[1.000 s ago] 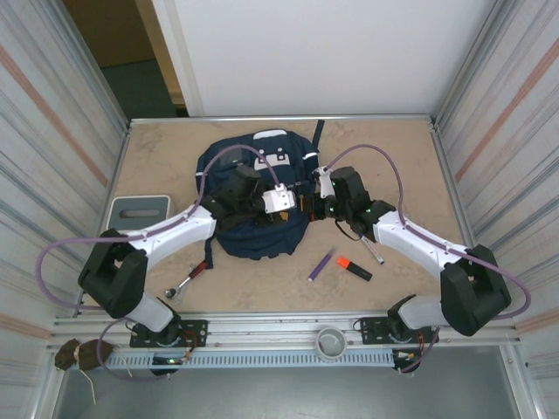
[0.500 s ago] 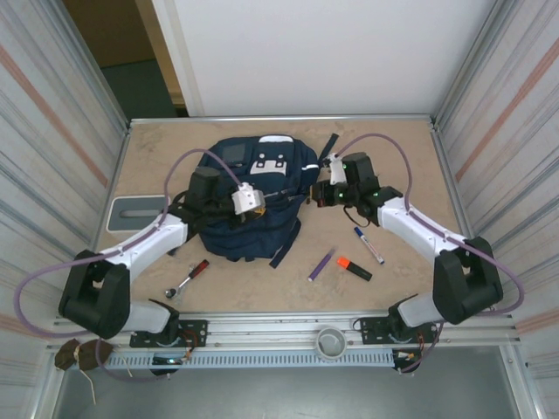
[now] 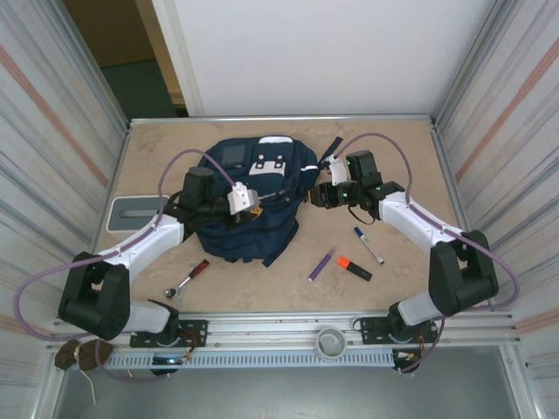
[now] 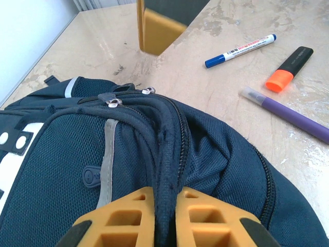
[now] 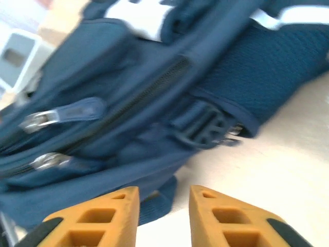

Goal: Pack books, pencil case, and school supplies into a backpack

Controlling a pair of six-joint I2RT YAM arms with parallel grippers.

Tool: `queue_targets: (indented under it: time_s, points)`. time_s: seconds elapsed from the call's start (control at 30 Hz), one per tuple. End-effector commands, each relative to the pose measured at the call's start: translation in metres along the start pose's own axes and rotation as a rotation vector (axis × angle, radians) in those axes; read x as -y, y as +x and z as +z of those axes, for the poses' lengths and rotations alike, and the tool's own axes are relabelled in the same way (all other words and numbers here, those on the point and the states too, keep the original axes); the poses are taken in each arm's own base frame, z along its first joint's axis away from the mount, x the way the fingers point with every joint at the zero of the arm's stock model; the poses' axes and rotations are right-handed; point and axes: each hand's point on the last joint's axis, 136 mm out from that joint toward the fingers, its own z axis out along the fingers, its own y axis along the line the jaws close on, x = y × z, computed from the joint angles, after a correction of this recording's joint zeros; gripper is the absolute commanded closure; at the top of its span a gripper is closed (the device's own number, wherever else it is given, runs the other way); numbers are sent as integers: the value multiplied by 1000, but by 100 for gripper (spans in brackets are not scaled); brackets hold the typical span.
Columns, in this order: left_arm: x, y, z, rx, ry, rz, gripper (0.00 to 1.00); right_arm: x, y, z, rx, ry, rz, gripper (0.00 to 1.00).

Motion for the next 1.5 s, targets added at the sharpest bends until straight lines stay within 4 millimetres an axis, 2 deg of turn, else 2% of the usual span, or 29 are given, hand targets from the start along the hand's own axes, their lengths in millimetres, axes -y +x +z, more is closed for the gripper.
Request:
queue_targets:
  time_s: [0.0,0.17,0.3,0.6,0.87,0.97,1.17,1.47]
  points:
    - [-2,-37,-6,126,26,59,89,-38,-4,-13,22,-175,-156,63]
    - [-1,-39,-6,129,35,50,89,-55,-2,-2,5,-280,-235,53]
    - [1,-42,-6,133,37,57,89,-55,1,10,-1,-317,-264,49]
    - [2,-44,-5,133,43,63,89,-55,3,38,-31,-356,-303,49]
    - [3,-43,-1,127,53,60,88,-60,9,52,-53,-380,-339,51]
    - [3,-43,-1,125,54,60,88,-58,9,55,-51,-371,-338,57]
    - [4,-40,-1,112,49,59,88,-45,6,50,-17,-301,-323,85]
    - [7,-41,-5,118,53,67,89,11,-2,44,-8,-83,-193,100]
